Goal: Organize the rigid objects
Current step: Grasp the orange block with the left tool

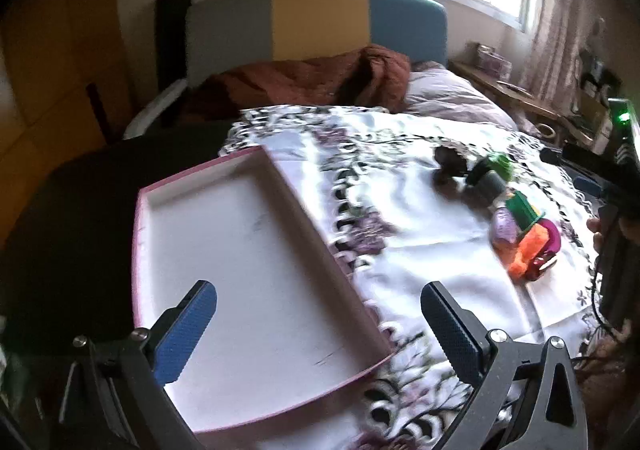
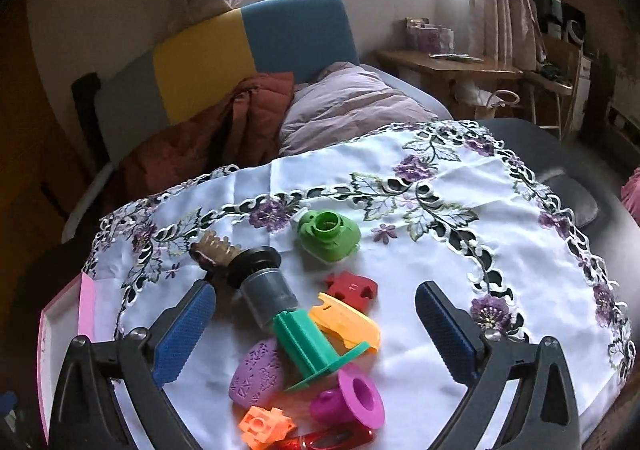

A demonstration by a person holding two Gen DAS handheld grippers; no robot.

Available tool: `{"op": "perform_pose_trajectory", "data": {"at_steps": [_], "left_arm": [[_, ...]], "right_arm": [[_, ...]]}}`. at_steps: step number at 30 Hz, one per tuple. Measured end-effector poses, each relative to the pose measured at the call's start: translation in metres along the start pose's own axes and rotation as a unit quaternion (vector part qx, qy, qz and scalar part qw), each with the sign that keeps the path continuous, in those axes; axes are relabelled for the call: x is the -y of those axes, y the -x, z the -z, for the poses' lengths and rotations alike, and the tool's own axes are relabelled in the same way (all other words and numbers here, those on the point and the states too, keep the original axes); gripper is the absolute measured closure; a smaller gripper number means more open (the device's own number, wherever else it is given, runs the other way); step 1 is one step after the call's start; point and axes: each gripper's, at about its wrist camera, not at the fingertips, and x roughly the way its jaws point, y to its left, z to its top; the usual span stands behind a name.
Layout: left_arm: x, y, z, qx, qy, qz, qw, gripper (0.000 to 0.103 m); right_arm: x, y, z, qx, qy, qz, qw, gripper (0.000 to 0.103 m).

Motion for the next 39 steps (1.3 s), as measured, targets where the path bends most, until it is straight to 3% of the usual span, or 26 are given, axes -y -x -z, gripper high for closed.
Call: {"op": "perform_pose_trajectory", "data": {"at_steps": [9,12,17,19,21,24,31,33,36,39], "left_arm": [[0.053,-0.033,-0.016,-0.038,-0.035,0.059,0.9969,0.001],[0.076,-0.047,-0.023,-0.063,-0.052,0.104,0.9912,0.004],[0.130,-0.075,-0.031,-0.088,-0.116,0.171,0.9745,0.009],[0.148,-0.079,-0.030,-0.093,-0.132,0.201,0.9661,0.019],[0.165,-0.080,-0.028,-0.091,-0.155,0.223,0.9581,0.038],[0.186,-0.081,-0.026,-0.085,-0.174,0.242,0.9509,0.050],[0.220,-0.107,-0.029,-0.076,-0.182,0.240,0.9507,0.054],[0.224,-0.115,-0.029,-0.083,-0.178,0.240,0.9506,0.082],[0.213,-0.118,-0.029,-0.089,-0.145,0.261,0.9504,0.082],[0.195,-0.108,-0.024,-0.082,-0.136,0.254,0.9542,0.082]], "right_arm": [[0.035,0.007,-0.005,0.014,-0.087,0.003,0.996,0.001],[0.048,0.011,-0.006,0.023,-0.119,0.005,0.993,0.001],[0.062,0.010,-0.005,0.015,-0.154,-0.007,0.988,0.001],[0.064,0.008,-0.004,0.007,-0.160,-0.010,0.987,0.001],[0.065,0.006,-0.004,0.001,-0.164,-0.008,0.986,0.001],[0.067,0.005,-0.003,-0.003,-0.170,-0.010,0.985,0.001],[0.067,0.002,-0.002,-0.010,-0.168,-0.010,0.986,0.001],[0.067,0.001,-0.002,-0.013,-0.167,-0.009,0.986,0.001],[0.066,-0.001,-0.002,-0.017,-0.164,-0.011,0.986,0.001],[0.061,-0.004,-0.002,-0.024,-0.152,-0.023,0.988,0.009]]}}
